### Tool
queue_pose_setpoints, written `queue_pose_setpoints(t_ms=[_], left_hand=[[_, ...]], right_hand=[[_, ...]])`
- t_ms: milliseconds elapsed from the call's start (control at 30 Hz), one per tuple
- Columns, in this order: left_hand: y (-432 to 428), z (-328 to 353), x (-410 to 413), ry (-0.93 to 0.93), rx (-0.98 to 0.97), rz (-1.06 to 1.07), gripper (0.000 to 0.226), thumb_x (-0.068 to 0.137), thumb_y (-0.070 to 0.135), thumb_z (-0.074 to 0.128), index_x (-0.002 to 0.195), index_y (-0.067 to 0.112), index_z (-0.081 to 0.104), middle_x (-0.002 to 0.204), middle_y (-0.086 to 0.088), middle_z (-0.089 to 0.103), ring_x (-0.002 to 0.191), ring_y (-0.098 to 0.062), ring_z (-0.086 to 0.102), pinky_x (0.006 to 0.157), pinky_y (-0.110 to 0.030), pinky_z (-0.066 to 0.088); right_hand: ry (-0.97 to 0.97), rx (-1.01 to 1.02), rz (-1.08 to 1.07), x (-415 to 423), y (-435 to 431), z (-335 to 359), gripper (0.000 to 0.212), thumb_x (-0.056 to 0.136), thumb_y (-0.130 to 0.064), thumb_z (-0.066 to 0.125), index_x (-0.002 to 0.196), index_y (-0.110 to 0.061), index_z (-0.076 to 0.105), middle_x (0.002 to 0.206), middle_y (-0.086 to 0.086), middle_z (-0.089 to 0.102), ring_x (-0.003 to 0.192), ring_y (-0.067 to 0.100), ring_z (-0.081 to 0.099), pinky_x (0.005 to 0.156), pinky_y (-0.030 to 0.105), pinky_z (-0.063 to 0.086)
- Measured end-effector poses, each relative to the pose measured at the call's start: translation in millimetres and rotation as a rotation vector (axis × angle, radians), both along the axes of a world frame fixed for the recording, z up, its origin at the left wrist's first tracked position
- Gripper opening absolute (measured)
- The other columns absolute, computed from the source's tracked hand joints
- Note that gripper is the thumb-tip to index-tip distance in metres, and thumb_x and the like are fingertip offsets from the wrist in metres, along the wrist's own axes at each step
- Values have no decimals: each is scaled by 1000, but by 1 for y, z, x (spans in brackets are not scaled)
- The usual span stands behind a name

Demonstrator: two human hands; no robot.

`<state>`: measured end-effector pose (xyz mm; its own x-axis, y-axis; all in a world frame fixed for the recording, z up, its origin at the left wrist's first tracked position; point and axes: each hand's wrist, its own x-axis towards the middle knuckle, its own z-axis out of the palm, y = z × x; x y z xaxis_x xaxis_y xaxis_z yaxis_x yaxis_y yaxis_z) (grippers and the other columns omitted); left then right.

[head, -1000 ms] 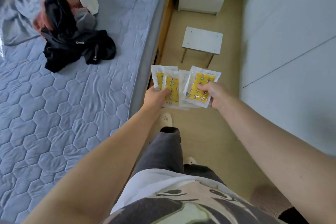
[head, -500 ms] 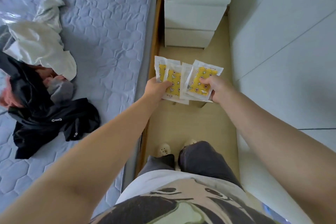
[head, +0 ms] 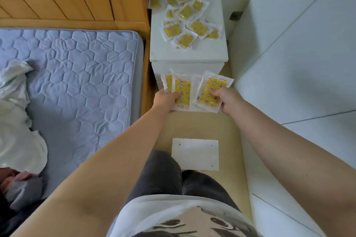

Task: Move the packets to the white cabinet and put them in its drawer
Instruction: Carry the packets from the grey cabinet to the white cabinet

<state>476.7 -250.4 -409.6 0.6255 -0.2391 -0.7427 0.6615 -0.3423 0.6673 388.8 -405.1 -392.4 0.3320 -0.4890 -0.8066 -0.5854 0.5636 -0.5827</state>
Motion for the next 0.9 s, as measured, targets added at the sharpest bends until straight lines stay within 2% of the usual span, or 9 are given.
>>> queue_pose_setpoints(t_ms=[200, 333, 467, 567, 700, 733, 800, 833, 900], left_hand=[[-76, -31, 121, 41, 83, -89, 14, 83, 14, 73, 85, 21, 61, 104, -8, 70, 96, -28, 67, 86, -49, 56], [-130, -54, 215, 15, 170, -187, 20, 83, 18, 72, 96, 16, 57, 107, -8, 66, 98, -28, 64, 88, -45, 54], [-173, -78, 300, -103, 257, -312, 24, 87, 9, 62, 110, 12, 55, 101, -3, 60, 86, -21, 57, 68, -30, 48], [-199, -96, 347, -147, 306, -362, 29, 87, 5, 58, 116, 11, 54, 103, -4, 59, 85, -21, 54, 67, -30, 46], [-221, -122, 373, -239, 224, -446, 69, 87, 2, 54, 147, 25, 30, 134, -6, 53, 83, -16, 55, 51, -19, 45], [-224, -130, 374, -273, 231, -519, 80, 87, 3, 54, 152, 31, 15, 144, -8, 43, 92, -19, 57, 54, -20, 48], [-225, -145, 374, -377, 355, -762, 92, 88, 12, 57, 152, 34, -5, 159, -6, 13, 133, -31, 37, 89, -34, 51], [-224, -155, 373, -426, 436, -896, 92, 89, 17, 58, 152, 33, -8, 161, -4, -2, 144, -31, 17, 105, -41, 40], [-222, -168, 371, -469, 503, -1068, 85, 93, 25, 55, 152, 30, -6, 161, -4, -14, 148, -28, -5, 116, -45, 22]], right_hand=[[70, 36, -96, 112, -73, -41, 13, 80, -4, 72, 87, -11, 63, 103, 7, 69, 95, 27, 66, 91, 48, 52], [173, 64, -182, 195, -120, -69, 42, 84, -10, 71, 122, -6, 55, 124, 8, 60, 110, 28, 60, 97, 46, 48], [303, -61, -86, 270, -162, -93, 49, 89, -17, 65, 130, 2, 46, 120, 13, 55, 117, 33, 54, 98, 35, 46], [341, -141, -32, 315, -188, -106, 47, 91, -20, 63, 129, 2, 47, 121, 13, 56, 116, 31, 55, 94, 33, 47], [286, -255, -25, 352, -208, -131, 55, 80, -18, 74, 128, -3, 52, 122, 13, 60, 109, 31, 60, 91, 39, 51], [319, -298, 22, 356, -209, -137, 54, 80, -19, 75, 127, -4, 53, 122, 12, 60, 108, 30, 60, 87, 37, 51], [397, -358, 161, 359, -205, -146, 50, 82, -18, 71, 126, -2, 52, 122, 14, 60, 106, 30, 60, 79, 33, 49], [423, -355, 215, 359, -202, -149, 52, 84, -18, 69, 129, -1, 48, 124, 15, 58, 109, 31, 58, 81, 34, 47], [423, -318, 275, 358, -196, -156, 61, 88, -19, 66, 139, -2, 38, 137, 14, 49, 122, 31, 51, 91, 33, 43]])
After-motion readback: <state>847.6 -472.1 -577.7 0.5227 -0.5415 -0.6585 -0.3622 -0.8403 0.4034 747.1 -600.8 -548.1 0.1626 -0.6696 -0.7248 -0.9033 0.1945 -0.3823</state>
